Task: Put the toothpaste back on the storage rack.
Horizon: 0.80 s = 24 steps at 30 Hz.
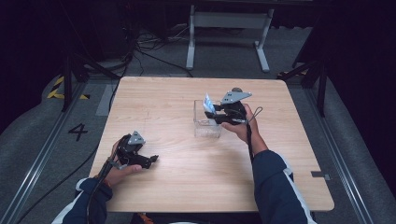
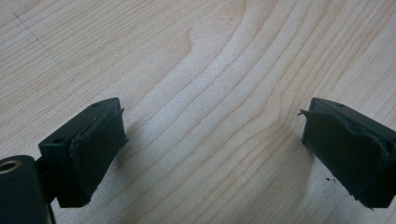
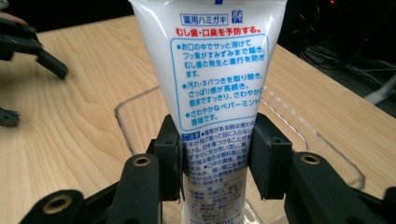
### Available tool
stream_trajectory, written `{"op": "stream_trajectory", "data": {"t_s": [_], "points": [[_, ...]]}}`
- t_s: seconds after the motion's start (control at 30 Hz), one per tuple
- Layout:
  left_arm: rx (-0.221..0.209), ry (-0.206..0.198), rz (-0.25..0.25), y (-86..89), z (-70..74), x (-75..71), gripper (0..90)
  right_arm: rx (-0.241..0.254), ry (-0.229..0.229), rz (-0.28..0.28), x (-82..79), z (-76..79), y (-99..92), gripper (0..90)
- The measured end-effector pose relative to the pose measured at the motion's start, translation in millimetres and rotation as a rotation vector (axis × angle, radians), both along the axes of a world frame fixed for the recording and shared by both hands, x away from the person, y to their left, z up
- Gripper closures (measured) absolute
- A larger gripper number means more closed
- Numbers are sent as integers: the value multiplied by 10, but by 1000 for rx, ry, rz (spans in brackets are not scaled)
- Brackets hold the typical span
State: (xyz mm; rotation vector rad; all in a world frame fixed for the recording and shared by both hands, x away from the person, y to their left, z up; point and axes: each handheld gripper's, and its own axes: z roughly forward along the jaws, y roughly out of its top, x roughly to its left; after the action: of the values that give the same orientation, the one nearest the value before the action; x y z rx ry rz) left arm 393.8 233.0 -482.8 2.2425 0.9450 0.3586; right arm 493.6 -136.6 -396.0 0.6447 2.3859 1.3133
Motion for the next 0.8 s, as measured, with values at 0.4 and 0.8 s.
{"op": "stream_trajectory", "data": {"t_s": [0.4,0.8], "points": [[-1,1,0,-1,0,0,64,-77,34,-40,5,-44,6,580],[-4,1,0,-1,-2,-1,64,-38,66,-81,8,-113,-23,502]]}}
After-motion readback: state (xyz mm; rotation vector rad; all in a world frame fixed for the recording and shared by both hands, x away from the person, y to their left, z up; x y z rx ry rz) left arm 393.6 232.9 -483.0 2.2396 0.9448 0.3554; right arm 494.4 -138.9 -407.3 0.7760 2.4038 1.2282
